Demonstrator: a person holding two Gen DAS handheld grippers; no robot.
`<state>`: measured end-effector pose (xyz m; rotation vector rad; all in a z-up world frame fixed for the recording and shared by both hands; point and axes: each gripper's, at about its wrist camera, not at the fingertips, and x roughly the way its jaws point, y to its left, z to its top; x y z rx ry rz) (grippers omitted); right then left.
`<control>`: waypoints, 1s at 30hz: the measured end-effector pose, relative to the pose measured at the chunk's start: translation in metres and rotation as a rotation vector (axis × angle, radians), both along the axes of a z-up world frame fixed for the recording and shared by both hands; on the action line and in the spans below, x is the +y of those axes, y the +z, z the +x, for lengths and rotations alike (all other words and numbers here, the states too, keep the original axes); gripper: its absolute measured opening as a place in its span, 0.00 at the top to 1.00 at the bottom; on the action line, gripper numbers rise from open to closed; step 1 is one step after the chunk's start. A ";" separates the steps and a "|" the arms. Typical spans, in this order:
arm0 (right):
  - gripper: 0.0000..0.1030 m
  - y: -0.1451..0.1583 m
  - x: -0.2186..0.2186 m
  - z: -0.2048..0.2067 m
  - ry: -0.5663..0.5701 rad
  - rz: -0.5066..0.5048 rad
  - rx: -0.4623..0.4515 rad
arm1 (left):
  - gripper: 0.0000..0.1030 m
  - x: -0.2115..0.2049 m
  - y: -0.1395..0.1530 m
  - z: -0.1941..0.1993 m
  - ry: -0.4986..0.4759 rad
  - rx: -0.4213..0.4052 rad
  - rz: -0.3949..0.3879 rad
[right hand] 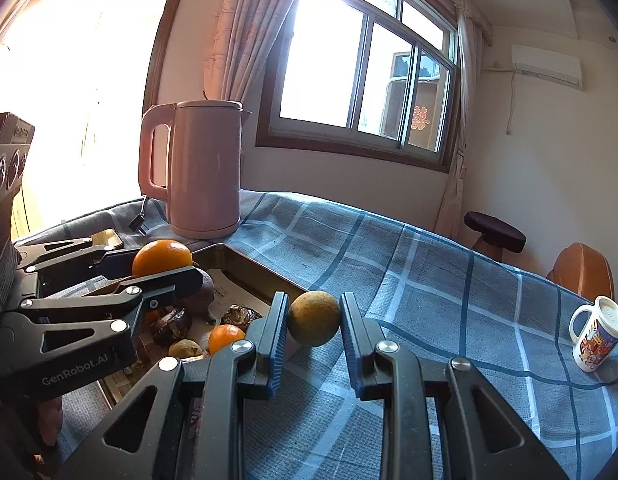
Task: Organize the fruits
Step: 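Lower the mandarin into the tin and open the left tool while the right tool releases the yellow fruit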
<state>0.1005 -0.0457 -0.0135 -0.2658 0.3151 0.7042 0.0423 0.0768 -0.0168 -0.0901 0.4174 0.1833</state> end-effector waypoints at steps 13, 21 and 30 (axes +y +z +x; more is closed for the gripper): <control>0.73 0.006 0.021 -0.004 0.046 0.000 -0.009 | 0.65 0.012 0.002 -0.008 0.040 0.006 0.014; 0.73 0.007 0.035 -0.007 0.074 -0.005 -0.010 | 0.65 0.021 0.001 -0.012 0.063 0.015 0.020; 0.73 0.007 0.045 -0.010 0.099 -0.011 -0.004 | 0.65 0.031 -0.002 -0.016 0.090 0.042 0.026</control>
